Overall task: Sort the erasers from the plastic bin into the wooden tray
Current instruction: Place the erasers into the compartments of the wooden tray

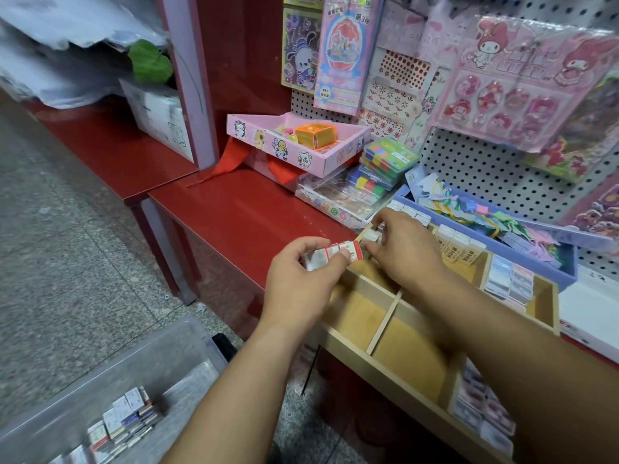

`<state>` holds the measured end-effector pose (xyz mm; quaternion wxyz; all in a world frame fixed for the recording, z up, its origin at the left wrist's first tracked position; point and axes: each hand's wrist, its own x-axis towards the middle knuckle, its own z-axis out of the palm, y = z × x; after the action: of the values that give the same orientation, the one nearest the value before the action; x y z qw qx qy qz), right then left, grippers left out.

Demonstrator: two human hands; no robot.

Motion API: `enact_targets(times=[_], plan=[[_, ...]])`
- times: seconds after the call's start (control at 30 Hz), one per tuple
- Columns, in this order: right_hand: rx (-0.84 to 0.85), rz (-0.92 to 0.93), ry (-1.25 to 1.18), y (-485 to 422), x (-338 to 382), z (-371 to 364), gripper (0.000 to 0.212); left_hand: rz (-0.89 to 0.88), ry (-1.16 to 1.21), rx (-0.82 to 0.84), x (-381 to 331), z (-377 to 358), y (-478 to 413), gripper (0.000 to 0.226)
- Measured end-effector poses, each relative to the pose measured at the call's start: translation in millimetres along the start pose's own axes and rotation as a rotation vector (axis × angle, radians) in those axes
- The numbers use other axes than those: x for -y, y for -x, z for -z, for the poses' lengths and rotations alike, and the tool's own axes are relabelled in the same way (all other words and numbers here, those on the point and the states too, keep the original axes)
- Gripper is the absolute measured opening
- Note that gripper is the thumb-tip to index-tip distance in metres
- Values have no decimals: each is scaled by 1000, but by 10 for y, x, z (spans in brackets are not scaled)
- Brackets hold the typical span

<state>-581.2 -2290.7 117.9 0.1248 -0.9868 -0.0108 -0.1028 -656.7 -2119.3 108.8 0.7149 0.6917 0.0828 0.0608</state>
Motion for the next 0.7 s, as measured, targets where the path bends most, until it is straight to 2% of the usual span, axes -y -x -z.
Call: enact_targets(times=[0.1,0.13,0.23,0.3,0.43,0.53,0.7], plan=[[-18,-8,-420,153,30,117,19,-19,0,15,-10,-4,10,19],[1,-15,-577,226,63,168,21,-26,-3,20,-10,-5,8,19],[184,-88,-921,457,164,291,22,-47,-12,40,-20,-10,18,21],[240,-125,-1017,554,181,307,11,-60,-16,63,-31,-7,37,25],[236,-227,-1176,633,152,303,7,-67,-8,138,-47,-15,80,30],[264,-292,-1281,662,120,332,9,-44,34,207,-76,-17,101,32],[311,-341,-1294,668,30,412,18,-52,26,230,-51,-29,79,30]])
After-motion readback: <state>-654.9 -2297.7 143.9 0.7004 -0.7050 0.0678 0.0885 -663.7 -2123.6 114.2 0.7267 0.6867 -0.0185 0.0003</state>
